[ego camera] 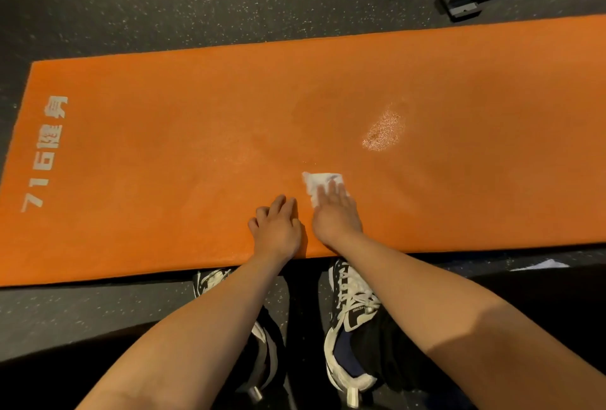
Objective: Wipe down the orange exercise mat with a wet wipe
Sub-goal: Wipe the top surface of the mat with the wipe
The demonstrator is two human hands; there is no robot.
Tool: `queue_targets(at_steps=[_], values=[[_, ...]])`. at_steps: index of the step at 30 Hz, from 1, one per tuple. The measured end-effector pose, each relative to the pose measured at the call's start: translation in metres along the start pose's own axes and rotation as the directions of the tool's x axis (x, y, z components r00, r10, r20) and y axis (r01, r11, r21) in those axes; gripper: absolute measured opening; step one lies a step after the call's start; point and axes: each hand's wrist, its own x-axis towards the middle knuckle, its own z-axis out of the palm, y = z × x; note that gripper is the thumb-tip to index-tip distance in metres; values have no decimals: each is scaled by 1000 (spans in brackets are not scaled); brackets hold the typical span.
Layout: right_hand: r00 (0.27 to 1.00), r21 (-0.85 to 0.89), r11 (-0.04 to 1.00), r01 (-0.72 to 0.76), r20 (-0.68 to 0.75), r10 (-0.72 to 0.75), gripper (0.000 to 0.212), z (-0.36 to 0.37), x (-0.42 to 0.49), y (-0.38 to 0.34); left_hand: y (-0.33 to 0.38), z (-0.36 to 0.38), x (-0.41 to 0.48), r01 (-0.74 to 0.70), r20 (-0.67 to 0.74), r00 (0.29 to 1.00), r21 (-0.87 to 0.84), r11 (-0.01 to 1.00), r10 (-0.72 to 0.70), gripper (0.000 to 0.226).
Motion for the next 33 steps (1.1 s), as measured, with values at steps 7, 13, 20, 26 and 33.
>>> queue_targets(at_steps=[7,13,20,26,33], values=[[983,-58,981,185,7,-185,60,0,25,9,-3,10,9,-20,-14,1000,-14,1000,20,56],[1000,-4,1000,19,-19,-19,65,3,17,-6,-5,14,7,-38,-10,999,36,999,39,54],[994,-32,993,111,-8,-112,56,7,-13,21,-3,17,-7,-75,-26,997,14,997,75,49],[984,30,986,-165,-60,166,60,6,-38,34,6,24,-25,-105,-51,993,50,993,108,49],[993,-4,996,89,-72,-89,56,19,-66,33,18,29,-40,-107,-22,994,10,994,107,50]])
